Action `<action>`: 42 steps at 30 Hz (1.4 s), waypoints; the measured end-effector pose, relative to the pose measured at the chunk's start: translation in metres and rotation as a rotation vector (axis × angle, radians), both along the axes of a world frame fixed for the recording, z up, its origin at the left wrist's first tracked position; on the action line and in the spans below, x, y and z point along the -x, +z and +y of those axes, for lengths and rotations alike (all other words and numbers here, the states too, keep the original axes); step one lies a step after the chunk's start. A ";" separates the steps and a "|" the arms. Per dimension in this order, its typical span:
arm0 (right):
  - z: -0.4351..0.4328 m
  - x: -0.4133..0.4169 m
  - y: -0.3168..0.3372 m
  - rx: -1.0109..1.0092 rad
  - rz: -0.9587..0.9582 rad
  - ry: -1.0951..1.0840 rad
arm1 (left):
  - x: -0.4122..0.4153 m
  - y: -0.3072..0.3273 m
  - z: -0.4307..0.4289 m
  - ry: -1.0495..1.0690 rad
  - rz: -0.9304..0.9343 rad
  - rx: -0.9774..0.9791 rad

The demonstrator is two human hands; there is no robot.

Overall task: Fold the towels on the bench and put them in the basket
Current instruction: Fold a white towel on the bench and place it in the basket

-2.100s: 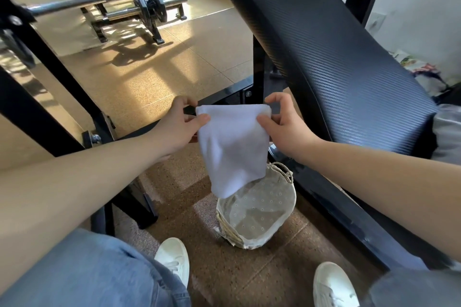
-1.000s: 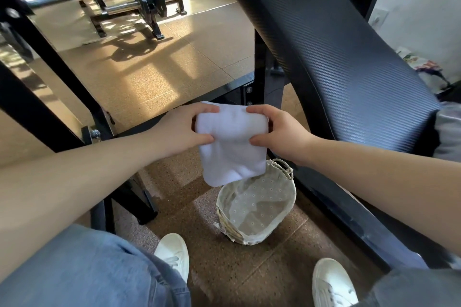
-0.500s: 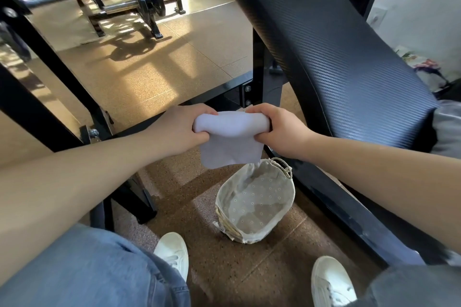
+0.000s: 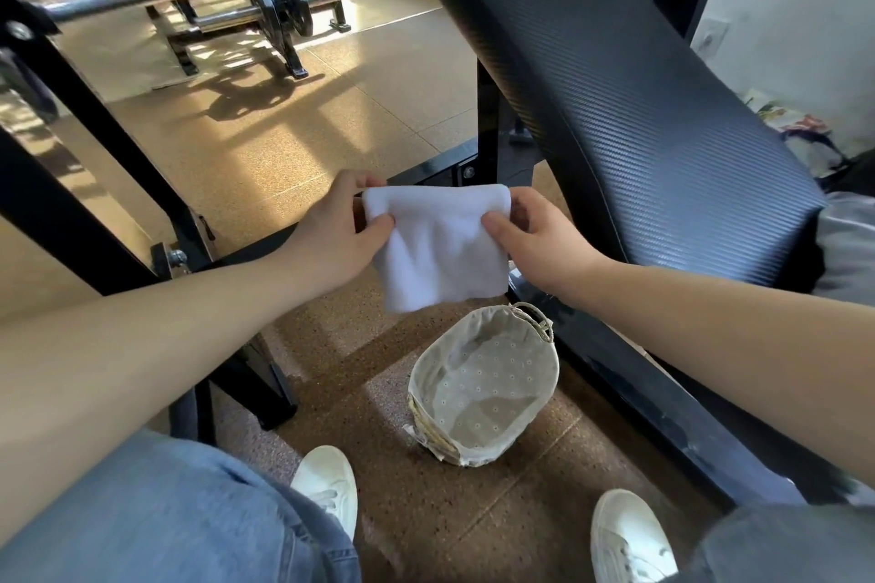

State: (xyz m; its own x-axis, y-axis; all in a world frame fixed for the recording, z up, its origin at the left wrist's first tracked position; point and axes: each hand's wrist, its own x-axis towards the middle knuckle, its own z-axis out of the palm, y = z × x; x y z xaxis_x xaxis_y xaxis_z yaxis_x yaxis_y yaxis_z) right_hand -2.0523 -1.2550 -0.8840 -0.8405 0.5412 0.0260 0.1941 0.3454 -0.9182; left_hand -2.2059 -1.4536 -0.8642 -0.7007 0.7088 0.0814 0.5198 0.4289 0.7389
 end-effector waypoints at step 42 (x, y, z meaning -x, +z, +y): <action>0.000 -0.006 0.004 -0.662 -0.040 0.175 | -0.016 0.008 0.008 -0.151 0.243 0.224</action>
